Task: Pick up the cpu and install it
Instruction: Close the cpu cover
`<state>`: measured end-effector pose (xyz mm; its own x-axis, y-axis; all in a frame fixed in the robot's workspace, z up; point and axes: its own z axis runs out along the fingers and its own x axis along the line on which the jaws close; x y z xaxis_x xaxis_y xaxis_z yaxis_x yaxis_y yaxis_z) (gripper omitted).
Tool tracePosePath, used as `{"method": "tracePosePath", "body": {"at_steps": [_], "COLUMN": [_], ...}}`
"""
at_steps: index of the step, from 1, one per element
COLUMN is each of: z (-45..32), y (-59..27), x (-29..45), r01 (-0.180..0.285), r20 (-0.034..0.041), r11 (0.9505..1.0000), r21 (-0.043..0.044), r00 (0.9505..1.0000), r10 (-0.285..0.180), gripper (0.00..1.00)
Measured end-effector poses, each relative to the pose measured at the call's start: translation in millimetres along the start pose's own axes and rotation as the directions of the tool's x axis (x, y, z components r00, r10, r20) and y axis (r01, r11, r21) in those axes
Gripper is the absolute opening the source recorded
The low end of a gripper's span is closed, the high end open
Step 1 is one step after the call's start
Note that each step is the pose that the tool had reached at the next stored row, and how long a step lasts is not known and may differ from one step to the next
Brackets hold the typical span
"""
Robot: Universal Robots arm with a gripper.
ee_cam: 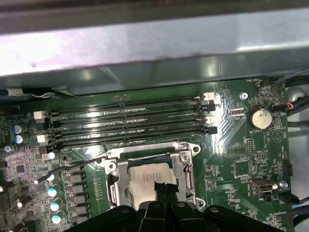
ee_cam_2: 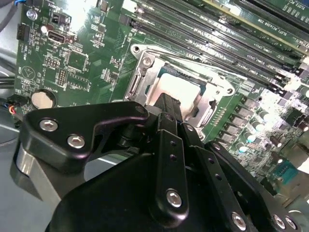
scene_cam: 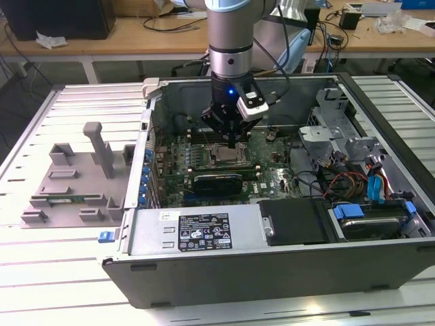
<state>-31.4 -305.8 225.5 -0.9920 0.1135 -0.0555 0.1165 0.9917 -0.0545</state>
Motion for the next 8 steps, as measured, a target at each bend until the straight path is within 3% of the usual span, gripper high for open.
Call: {"method": "tracePosePath", "body": {"at_steps": [3,8], "z": [2.1,5.9], "y": [-1.2,-7.9], "x": [1.4,3.5], "r01": [0.006,0.066], "r20": [0.0,0.003], "r11": [1.0,0.9978], "r21": [-0.0054,-0.0116], "r00": [1.0,0.9978], "r10": [-0.006,-0.066], "gripper": [0.11,0.11]}}
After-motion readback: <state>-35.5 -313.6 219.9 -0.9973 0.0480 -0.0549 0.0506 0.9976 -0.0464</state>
